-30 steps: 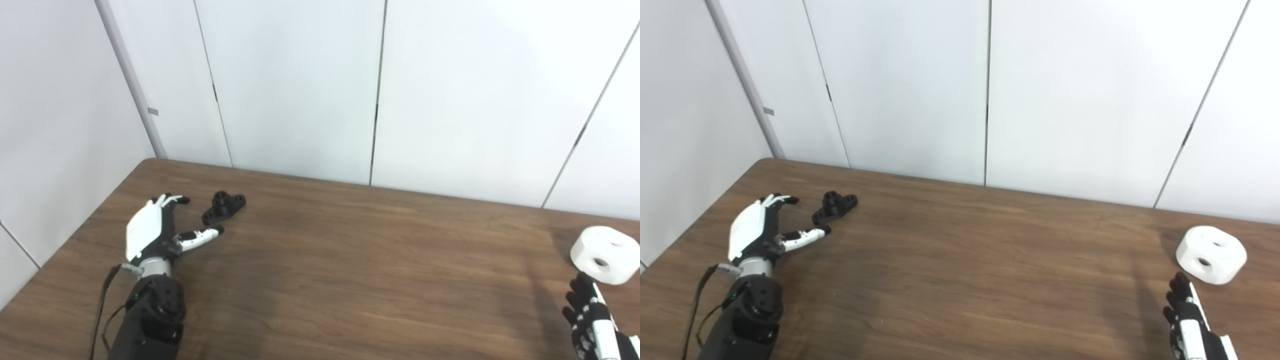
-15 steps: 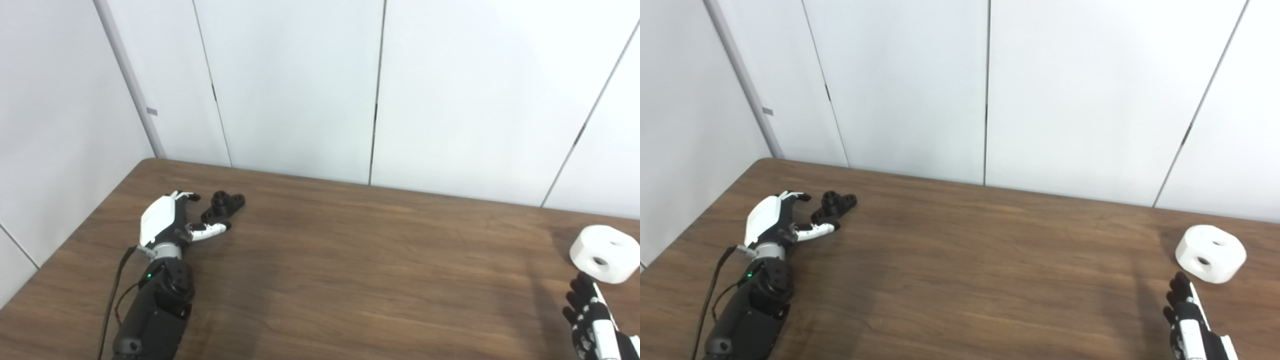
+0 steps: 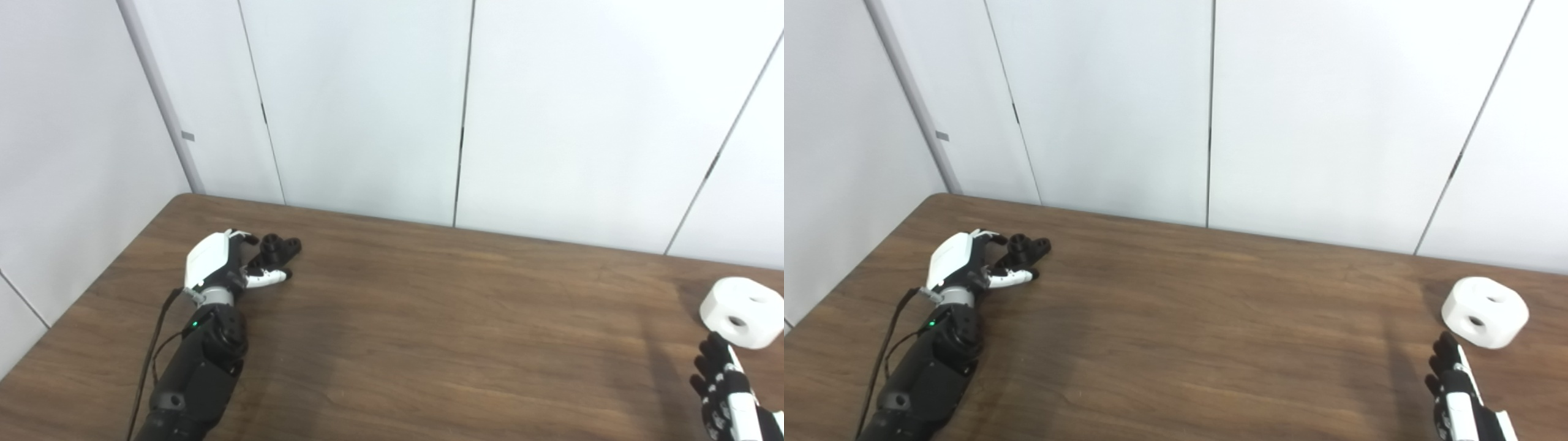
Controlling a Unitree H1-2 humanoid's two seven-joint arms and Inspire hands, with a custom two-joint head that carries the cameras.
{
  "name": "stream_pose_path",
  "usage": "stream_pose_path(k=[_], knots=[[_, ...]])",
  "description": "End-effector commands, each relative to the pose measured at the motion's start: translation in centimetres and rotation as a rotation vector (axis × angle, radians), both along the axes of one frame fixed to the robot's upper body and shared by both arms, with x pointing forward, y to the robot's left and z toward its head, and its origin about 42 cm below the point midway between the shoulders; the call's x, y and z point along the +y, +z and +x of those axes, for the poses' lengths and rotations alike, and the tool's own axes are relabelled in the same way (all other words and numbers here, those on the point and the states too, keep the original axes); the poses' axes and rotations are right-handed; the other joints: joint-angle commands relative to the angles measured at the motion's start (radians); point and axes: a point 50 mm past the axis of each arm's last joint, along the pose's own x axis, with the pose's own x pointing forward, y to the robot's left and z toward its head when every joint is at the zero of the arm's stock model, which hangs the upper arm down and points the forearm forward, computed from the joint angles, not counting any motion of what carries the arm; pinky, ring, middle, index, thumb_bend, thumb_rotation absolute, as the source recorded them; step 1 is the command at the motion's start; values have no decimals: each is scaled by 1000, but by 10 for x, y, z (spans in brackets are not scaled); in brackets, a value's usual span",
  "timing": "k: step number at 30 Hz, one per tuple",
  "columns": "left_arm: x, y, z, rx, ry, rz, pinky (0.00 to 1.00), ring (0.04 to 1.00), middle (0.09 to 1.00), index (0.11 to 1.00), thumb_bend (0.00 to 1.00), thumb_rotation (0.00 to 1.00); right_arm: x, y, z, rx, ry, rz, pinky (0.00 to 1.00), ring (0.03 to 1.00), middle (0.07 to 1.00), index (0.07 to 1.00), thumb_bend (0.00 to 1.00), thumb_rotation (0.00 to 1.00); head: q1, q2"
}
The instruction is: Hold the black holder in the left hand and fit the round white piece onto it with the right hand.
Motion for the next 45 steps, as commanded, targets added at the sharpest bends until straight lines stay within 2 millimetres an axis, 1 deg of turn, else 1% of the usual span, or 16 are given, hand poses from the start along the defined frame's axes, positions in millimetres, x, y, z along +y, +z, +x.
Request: stream_pose_path(k=[1, 7, 12, 19, 23, 28, 31, 35, 41, 43, 44, 45], knots=[[8, 28, 13, -84, 1, 45, 1000, 998, 935, 763, 867, 317, 4, 16, 1, -67, 1, -3, 1000, 1000, 1000, 1000, 496, 959, -1, 3], [7, 26, 13, -71, 0, 43, 1000, 994, 924, 749, 860, 307, 4, 18, -1, -65, -1, -5, 1000, 1000, 1000, 1000, 466, 969, -6, 5], [9, 25, 12, -62, 1, 42, 1000, 994, 917, 726, 849, 290, 5, 20, -2, -61, 2, 2, 1000, 1000, 1000, 1000, 479, 946, -6, 9], [13, 22, 11, -37, 24, 48, 1000, 993, 912, 715, 848, 289, 6, 22, -3, -57, 3, -6, 1000, 1000, 1000, 1000, 461, 960, -2, 13], [14, 22, 10, -31, 32, 44, 1000, 989, 905, 710, 842, 268, 6, 21, -3, -58, 6, 1, 1000, 1000, 1000, 1000, 452, 967, -6, 12], [15, 20, 10, -15, 40, 42, 1000, 987, 904, 712, 840, 268, 5, 21, -2, -57, 8, 6, 1000, 1000, 1000, 1000, 460, 945, -6, 12], [16, 20, 10, -10, 44, 41, 1000, 984, 901, 707, 838, 256, 5, 21, -3, -56, 3, -3, 1000, 1000, 1000, 1000, 448, 955, -6, 12], [16, 20, 9, -5, 40, 50, 1000, 982, 896, 693, 830, 252, 6, 22, -4, -55, 4, -1, 1000, 1000, 1000, 1000, 459, 948, -8, 15], [17, 18, 10, -23, 30, 33, 1000, 972, 878, 640, 812, 184, 6, 22, -6, -50, 0, 1, 1000, 1000, 1000, 1000, 440, 953, -9, 16], [17, 17, 11, -33, 25, 24, 1000, 970, 870, 613, 798, 152, 7, 23, -6, -49, -1, -2, 1000, 1000, 1000, 1000, 440, 952, -10, 16], [17, 17, 11, -39, 22, 21, 1000, 965, 862, 542, 636, 102, 7, 23, -6, -50, 0, -4, 1000, 1000, 1000, 1000, 439, 960, -10, 16], [17, 17, 12, -45, 20, 20, 1000, 963, 858, 516, 581, 84, 7, 23, -6, -52, 2, -4, 1000, 1000, 1000, 1000, 436, 964, -10, 16]])
